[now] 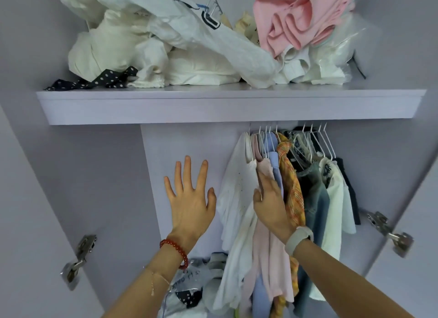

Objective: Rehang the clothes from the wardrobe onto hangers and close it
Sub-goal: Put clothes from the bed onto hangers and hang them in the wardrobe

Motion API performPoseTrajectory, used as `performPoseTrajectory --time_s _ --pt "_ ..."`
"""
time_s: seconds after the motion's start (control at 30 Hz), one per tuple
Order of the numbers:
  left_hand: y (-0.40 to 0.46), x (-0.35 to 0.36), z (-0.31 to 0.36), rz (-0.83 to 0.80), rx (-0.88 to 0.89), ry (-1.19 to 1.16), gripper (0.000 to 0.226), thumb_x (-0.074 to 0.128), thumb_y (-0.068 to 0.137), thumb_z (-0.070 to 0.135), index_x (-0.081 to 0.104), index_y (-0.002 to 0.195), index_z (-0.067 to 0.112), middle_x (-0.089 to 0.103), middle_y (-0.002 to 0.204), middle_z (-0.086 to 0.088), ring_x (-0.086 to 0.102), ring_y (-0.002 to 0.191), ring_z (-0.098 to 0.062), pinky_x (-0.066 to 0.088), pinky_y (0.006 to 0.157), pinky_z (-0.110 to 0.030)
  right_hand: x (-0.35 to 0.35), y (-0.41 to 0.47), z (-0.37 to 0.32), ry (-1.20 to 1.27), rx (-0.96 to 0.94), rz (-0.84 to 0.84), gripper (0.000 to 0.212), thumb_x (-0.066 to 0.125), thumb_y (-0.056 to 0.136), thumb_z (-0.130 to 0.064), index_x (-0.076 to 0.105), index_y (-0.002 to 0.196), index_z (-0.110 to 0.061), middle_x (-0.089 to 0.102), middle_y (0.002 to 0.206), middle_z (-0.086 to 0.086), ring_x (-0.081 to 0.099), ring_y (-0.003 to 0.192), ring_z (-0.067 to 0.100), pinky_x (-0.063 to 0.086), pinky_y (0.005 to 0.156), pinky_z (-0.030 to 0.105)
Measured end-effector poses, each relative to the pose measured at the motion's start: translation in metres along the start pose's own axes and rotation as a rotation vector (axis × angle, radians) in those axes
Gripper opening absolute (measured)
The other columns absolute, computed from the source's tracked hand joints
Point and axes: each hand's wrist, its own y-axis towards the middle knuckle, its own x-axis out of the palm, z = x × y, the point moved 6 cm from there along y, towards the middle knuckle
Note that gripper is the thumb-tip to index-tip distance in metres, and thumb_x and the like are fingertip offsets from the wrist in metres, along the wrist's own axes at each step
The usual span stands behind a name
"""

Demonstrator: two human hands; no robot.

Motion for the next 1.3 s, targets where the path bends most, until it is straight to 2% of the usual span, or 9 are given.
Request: performPoseTrajectory --time_s 0.2,0.3,0.4,0.6,0.73,0.87,1.03,1.13,1.3 --pt "-0.102 0.062 0.022 -0.272 0.032 -0.104 0.053 0.051 0.083 0.022 0.046 0.135 0.011 0.039 0.142 -0.019 0.038 0.13 -0.039 0.027 0.102 -0.059 -0.031 -0.124 0.048 -0.181 0.033 0.056 0.04 0.043 0.089 -0.009 0.048 0.128 0.001 0.052 0.128 0.021 0.049 0.117 0.038 0.04 0.101 0.045" --pt "-0.162 0.095 0.059 -0.449 0.098 -0.143 0.051 0.064 0.082 0.016 0.051 0.131 0.015 0.044 0.14 -0.016 0.042 0.128 -0.036 0.029 0.101 -0.059 -0.048 -0.205 0.095 -0.299 0.206 0.014 0.043 0.047 0.09 -0.008 0.044 0.132 0.001 0.049 0.131 0.023 0.047 0.12 0.04 0.041 0.1 0.049" --pt "-0.225 0.116 0.115 -0.671 0.191 -0.253 0.046 0.06 0.085 0.017 0.052 0.13 0.017 0.044 0.14 -0.013 0.038 0.131 -0.032 0.022 0.105 -0.058 -0.076 -0.3 0.137 -0.375 0.428 0.002 0.047 0.05 0.091 -0.01 0.039 0.136 -0.003 0.043 0.138 0.021 0.041 0.127 0.038 0.037 0.103 0.051" --pt "-0.336 0.119 0.26 -0.949 0.63 -0.477 0.043 0.046 0.093 0.022 0.046 0.135 0.013 0.045 0.14 -0.009 0.036 0.133 -0.025 0.026 0.107 -0.044 -0.166 -0.467 0.183 -0.531 0.897 0.057 0.047 0.04 0.095 -0.021 0.032 0.141 -0.013 0.033 0.147 0.008 0.029 0.135 0.025 0.022 0.11 0.038" --pt "-0.409 0.09 0.372 -1.098 1.013 -0.686 0.043 0.036 0.096 0.026 0.039 0.138 0.016 0.044 0.139 -0.001 0.034 0.133 -0.019 0.027 0.107 -0.032 -0.237 -0.56 0.193 -0.631 1.109 0.163 0.043 0.039 0.095 -0.02 0.038 0.137 -0.013 0.039 0.143 0.006 0.033 0.132 0.024 0.022 0.108 0.036" --pt "-0.476 0.05 0.471 -1.214 1.236 -0.823 0.041 0.039 0.096 0.026 0.043 0.136 0.015 0.042 0.141 -0.002 0.036 0.129 -0.017 0.027 0.106 -0.028 -0.306 -0.641 0.207 -0.674 1.285 0.303 0.04 0.042 0.094 -0.019 0.044 0.134 -0.015 0.044 0.138 0.005 0.034 0.13 0.023 0.022 0.107 0.034" --pt "-0.532 0.031 0.583 -1.151 1.428 -0.767 0.04 0.039 0.096 0.025 0.043 0.134 0.016 0.043 0.138 -0.001 0.034 0.129 -0.016 0.025 0.105 -0.032 -0.38 -0.729 0.238 -0.659 1.483 0.413 0.038 0.042 0.094 -0.021 0.046 0.132 -0.013 0.043 0.139 0.006 0.034 0.131 0.023 0.022 0.108 0.034" --pt "-0.551 0.035 0.642 -1.093 1.467 -0.655 0.042 0.038 0.095 0.028 0.04 0.136 0.02 0.038 0.141 -0.001 0.03 0.132 -0.017 0.024 0.109 -0.04 -0.418 -0.769 0.249 -0.617 1.579 0.506 0.038 0.04 0.095 -0.021 0.045 0.132 -0.013 0.043 0.139 0.005 0.034 0.13 0.023 0.023 0.108 0.034" --pt "-0.58 0.04 0.711 -1.056 1.529 -0.53 0.044 0.038 0.095 0.032 0.036 0.138 0.024 0.028 0.147 -0.001 0.022 0.137 -0.016 0.012 0.112 -0.051 -0.465 -0.811 0.271 -0.537 1.665 0.619 0.039 0.038 0.095 -0.019 0.043 0.133 -0.012 0.042 0.14 0.006 0.032 0.131 0.023 0.027 0.108 0.037"
